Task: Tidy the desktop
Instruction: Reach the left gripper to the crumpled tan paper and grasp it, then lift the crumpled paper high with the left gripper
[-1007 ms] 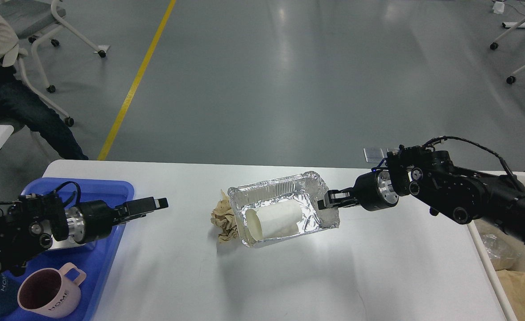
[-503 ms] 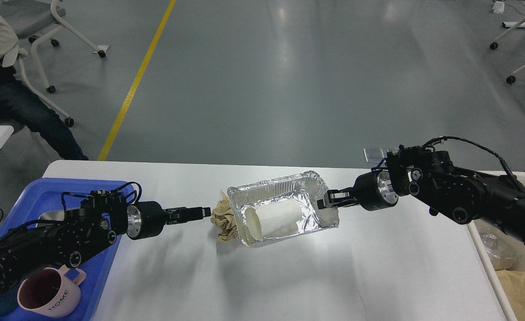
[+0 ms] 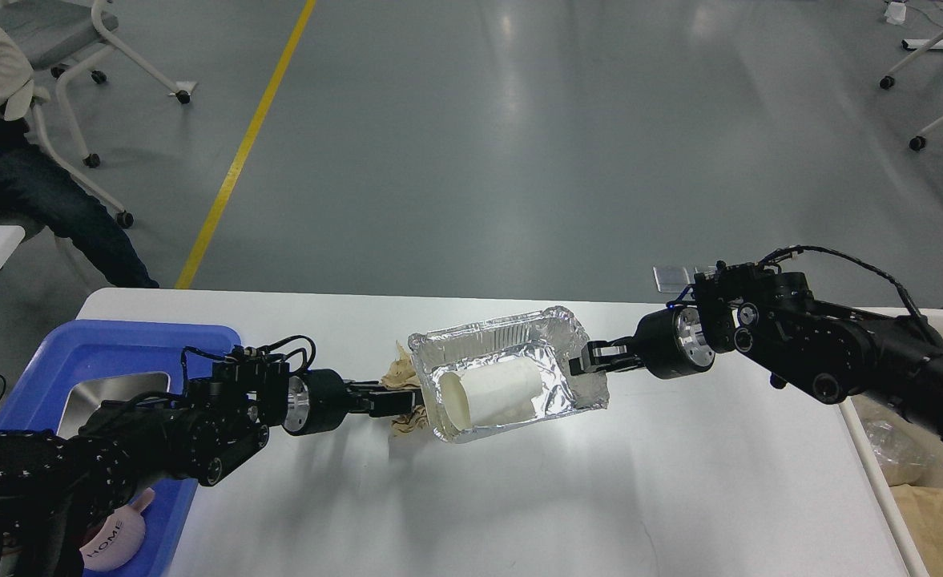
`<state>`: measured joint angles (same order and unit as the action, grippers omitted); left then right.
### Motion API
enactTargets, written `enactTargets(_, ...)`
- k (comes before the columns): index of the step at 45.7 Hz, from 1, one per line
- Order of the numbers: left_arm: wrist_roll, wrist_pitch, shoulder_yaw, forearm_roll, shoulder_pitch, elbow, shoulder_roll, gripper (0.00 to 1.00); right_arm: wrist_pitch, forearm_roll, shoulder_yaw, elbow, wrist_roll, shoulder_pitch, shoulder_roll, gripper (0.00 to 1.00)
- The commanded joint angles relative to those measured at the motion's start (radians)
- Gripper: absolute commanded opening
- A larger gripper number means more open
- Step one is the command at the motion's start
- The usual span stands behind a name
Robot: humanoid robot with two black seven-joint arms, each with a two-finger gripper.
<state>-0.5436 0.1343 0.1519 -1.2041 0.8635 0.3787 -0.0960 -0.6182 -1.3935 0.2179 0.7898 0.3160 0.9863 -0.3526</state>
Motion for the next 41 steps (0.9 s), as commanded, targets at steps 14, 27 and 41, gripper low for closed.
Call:
enactTargets(14, -0.007, -0.050, 0.119, -0.003, 0.002, -0.003, 0.028, 0.67, 0.002, 0.002, 0.001, 0.000, 0.000, 0.000, -0.005, 0.00)
enactTargets(27, 0.002, -0.062, 0.150, 0.018, 0.003, -0.004, 0.010, 0.06, 0.002, 0.001, 0.001, 0.000, 0.000, 0.000, -0.005, 0.00)
enactTargets(41, -0.015, -0.061, 0.141, 0.018, 0.008, -0.001, -0.005, 0.00, 0.002, 0.001, 0.000, -0.003, 0.000, 0.000, -0.003, 0.00)
